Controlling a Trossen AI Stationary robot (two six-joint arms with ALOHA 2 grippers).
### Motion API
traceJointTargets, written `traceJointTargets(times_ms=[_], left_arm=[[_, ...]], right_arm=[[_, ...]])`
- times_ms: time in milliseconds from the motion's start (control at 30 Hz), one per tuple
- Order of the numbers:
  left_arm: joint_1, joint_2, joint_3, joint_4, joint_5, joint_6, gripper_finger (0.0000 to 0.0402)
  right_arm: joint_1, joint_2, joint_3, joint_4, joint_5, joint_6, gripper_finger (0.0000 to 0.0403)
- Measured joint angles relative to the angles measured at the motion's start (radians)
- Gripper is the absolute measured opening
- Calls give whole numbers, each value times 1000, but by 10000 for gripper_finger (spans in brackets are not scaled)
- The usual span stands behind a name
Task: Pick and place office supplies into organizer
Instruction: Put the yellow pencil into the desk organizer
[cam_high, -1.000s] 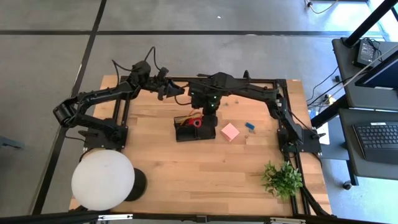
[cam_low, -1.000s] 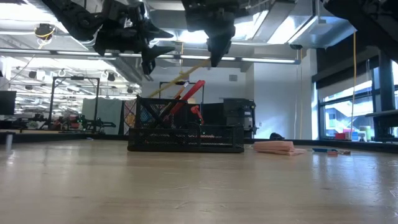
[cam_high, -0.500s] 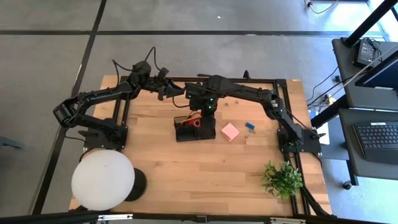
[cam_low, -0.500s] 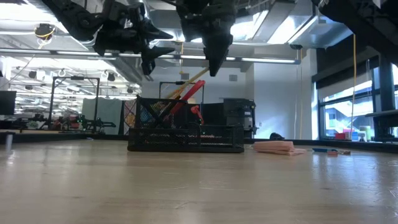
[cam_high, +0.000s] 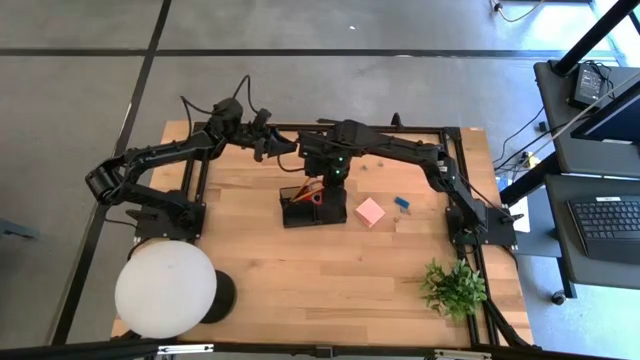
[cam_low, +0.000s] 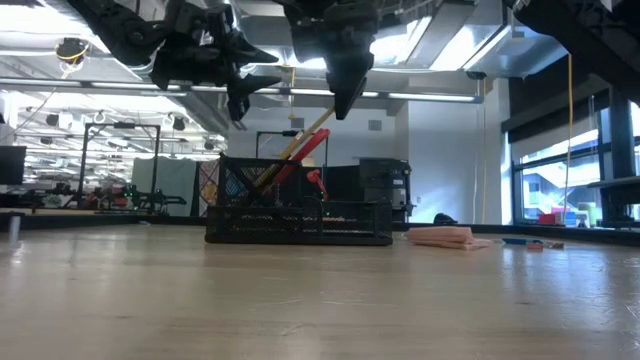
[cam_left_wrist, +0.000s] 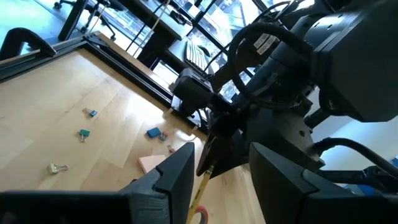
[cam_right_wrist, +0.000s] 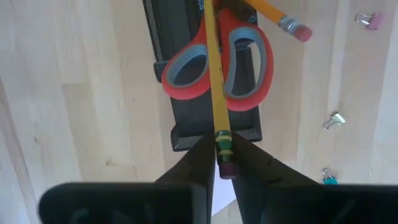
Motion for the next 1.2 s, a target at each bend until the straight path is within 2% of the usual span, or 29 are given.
traceJointTargets(times_ms=[667,1200], left_arm=[[0,0,0,0,0,0,147],[0,0,0,0,0,0,147]], right_arm=[[0,0,0,134,-30,7,49],[0,0,0,144,-37,-19,59]])
